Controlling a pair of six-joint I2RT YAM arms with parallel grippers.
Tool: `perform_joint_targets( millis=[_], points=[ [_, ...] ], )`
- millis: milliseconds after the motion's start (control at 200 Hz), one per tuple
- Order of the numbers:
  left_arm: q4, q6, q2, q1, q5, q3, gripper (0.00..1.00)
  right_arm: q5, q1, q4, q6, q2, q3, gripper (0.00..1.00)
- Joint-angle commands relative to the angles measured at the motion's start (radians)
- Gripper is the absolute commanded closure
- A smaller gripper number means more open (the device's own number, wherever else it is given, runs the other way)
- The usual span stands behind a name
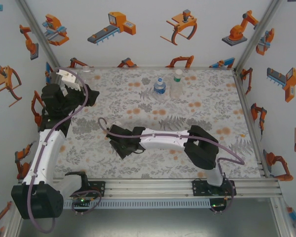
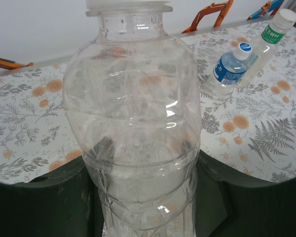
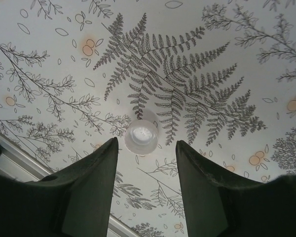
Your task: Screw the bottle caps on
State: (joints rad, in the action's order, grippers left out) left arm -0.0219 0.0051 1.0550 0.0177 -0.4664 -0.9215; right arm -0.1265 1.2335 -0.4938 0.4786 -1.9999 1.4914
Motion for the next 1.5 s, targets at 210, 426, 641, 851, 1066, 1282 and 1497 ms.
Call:
perform_joint_targets(
  millis=[210,426,641,851,1066,1282,1497],
  points=[
    [-0.030,-0.033,-0.019,-0.015,-0.017,-0.001,0.95,0.034,0.009,-0.118,-0.009,-0.095,0.118,0.51],
    [-0.031,-0.039,-0.015,-0.016,-0.020,0.000,0.93,0.043,0.009,-0.146,-0.013,-0.134,0.151,0.51],
    [-0.017,-0.048,0.005,-0.018,-0.029,-0.013,0.93,0.040,0.008,-0.170,-0.020,-0.161,0.176,0.54],
    [-0.013,-0.059,0.017,-0.019,-0.044,-0.020,0.93,0.041,0.008,-0.178,-0.022,-0.166,0.183,0.60],
    [-0.012,-0.057,0.022,-0.019,-0.052,-0.022,0.93,0.026,0.008,-0.172,-0.019,-0.143,0.167,0.65],
    [-0.041,-0.054,0.037,-0.019,-0.130,-0.023,0.93,0.002,-0.029,-0.154,0.001,-0.071,0.115,0.67],
    [-0.126,-0.093,0.072,-0.014,-0.297,-0.025,0.94,0.002,-0.129,-0.114,0.012,0.067,-0.031,0.68]
  ],
)
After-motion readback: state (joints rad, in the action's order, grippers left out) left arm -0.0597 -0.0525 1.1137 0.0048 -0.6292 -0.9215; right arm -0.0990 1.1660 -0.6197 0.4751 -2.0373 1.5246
